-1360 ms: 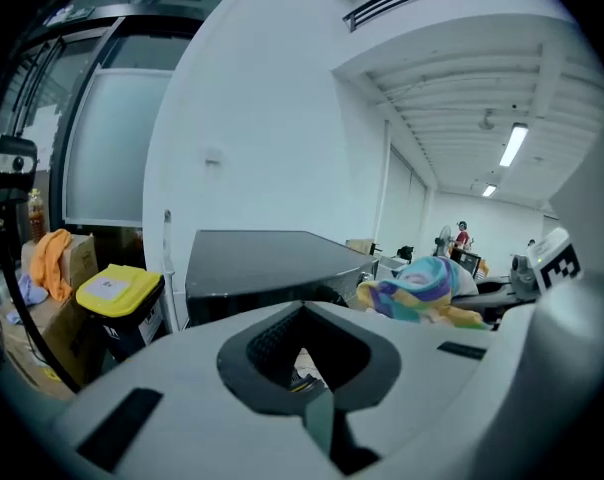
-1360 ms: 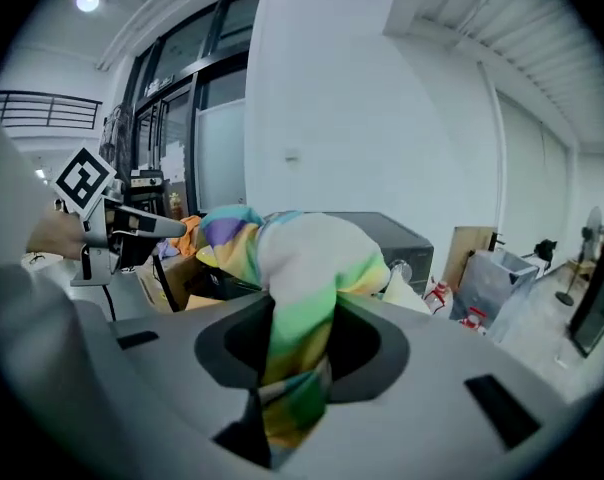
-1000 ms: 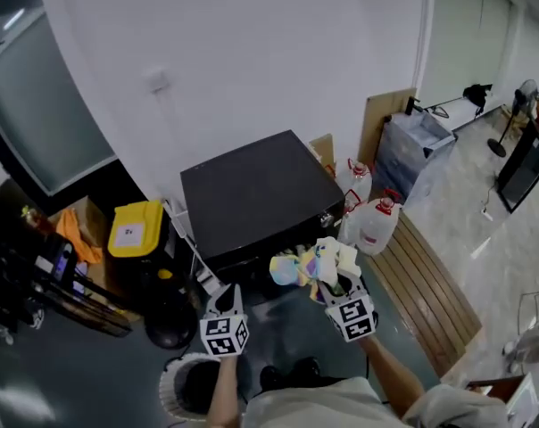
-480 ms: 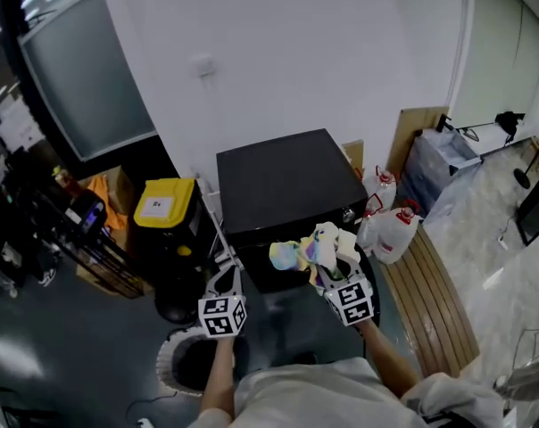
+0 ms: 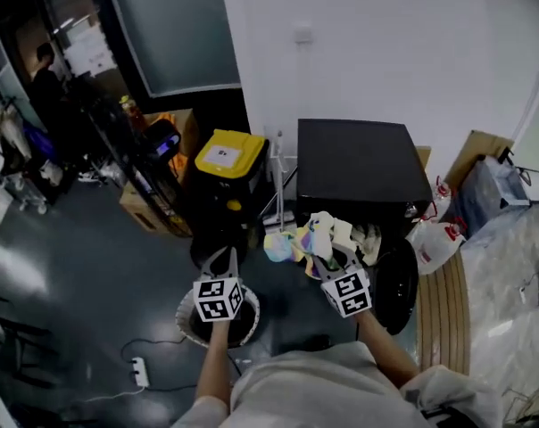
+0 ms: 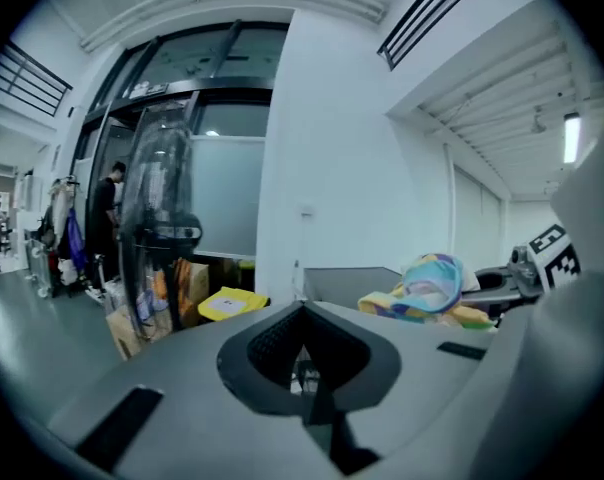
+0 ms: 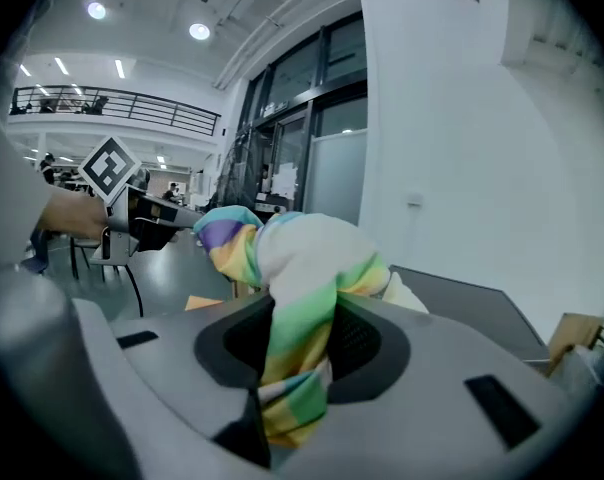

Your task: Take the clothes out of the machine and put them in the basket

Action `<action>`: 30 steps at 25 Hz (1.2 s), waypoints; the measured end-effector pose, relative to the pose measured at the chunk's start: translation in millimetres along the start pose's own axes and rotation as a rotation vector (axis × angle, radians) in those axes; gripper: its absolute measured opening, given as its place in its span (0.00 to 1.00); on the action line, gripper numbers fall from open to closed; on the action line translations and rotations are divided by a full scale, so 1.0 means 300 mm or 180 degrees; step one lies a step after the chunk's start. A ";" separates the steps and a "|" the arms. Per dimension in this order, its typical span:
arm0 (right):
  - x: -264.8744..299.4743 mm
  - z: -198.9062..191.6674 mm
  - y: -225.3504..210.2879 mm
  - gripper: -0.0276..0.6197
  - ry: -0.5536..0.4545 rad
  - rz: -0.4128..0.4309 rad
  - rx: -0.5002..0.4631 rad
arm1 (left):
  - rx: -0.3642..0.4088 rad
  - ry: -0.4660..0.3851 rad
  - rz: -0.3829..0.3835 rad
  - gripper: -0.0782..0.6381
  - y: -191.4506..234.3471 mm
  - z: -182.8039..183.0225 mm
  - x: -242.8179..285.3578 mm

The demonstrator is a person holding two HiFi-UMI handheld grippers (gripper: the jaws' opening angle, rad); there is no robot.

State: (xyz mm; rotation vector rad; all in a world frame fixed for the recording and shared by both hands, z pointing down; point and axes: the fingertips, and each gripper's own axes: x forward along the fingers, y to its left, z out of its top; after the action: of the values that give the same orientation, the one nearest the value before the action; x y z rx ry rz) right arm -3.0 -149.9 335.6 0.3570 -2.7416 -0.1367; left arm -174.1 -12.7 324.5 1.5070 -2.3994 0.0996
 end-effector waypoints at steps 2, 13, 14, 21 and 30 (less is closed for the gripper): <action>0.056 0.061 0.117 0.24 -0.0053 0.0183 -0.0056 | -0.0059 -0.0017 0.0200 0.13 0.118 -0.003 -0.098; 0.286 0.229 0.820 0.24 -0.0207 0.1234 -0.0386 | -0.0451 -0.0048 0.1293 0.13 0.642 -0.182 -0.704; 0.299 0.237 0.877 0.24 -0.0210 0.1303 -0.0394 | -0.0482 -0.0039 0.1377 0.13 0.680 -0.200 -0.757; 0.341 0.244 1.209 0.25 -0.0159 0.1716 -0.0485 | -0.0692 0.0010 0.1795 0.13 0.849 -0.344 -1.037; 0.420 0.134 1.387 0.25 0.0094 0.2225 -0.0707 | -0.1037 0.0111 0.2109 0.13 0.904 -0.489 -1.038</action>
State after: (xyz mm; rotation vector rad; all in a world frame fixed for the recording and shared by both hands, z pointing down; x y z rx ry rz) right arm -226.3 219.4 401.3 -0.6472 -2.6133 -0.2374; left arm -258.1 410.5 400.9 0.5344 -2.6231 -0.1168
